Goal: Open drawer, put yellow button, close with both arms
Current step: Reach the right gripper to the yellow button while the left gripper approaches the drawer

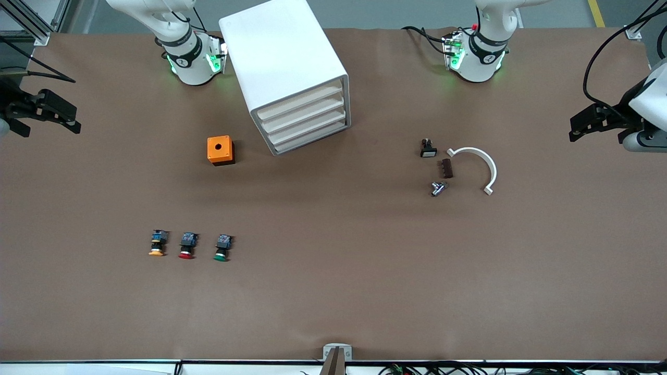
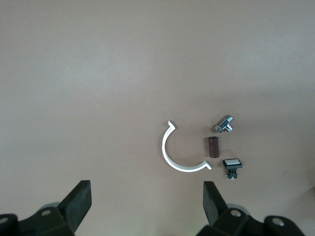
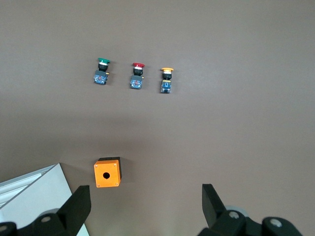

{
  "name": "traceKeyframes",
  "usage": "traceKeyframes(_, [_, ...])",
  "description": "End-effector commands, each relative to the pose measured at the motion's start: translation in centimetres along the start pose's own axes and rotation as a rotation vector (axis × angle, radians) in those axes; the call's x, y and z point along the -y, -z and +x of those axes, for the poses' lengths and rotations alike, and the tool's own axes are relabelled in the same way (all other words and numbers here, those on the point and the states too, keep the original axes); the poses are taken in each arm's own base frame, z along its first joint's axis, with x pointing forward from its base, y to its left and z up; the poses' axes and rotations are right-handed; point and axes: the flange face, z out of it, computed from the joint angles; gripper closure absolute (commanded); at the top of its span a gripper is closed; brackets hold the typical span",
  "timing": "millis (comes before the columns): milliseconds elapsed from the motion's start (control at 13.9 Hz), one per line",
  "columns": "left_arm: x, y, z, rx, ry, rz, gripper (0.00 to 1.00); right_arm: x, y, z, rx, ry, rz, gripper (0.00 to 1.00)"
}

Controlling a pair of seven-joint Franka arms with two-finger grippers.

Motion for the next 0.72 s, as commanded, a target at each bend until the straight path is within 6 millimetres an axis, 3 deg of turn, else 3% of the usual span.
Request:
traceKeyframes(0, [0.3, 0.7, 0.1, 0.002, -0.014, 0.019, 0.0, -0.8, 0.3, 0.2, 0.002, -0.025, -0.011, 0.0])
traceKeyframes(143, [0.5, 0.6, 0.1, 0.003, -0.009, 0.019, 0.0, -2.1, 0.1, 0.1, 0.006, -0.055, -0.005, 0.0])
traceKeyframes(502, [0.8, -0.2, 1.0, 0.015, -0.005, 0.012, 0.0, -2.4, -0.2, 0.1, 0.011, -0.141, 0.001, 0.0])
traceKeyframes(574, [0.8, -1.1, 1.4, 0.031, 0.004, 0.009, 0.0, -2.2, -1.4, 0.9, 0.033, -0.135, 0.002, 0.0])
traceKeyframes(646, [0.9, -1.7, 1.7, 0.041, 0.007, 0.005, 0.0, -1.9, -4.4, 2.5, 0.086, -0.118, 0.0, 0.0])
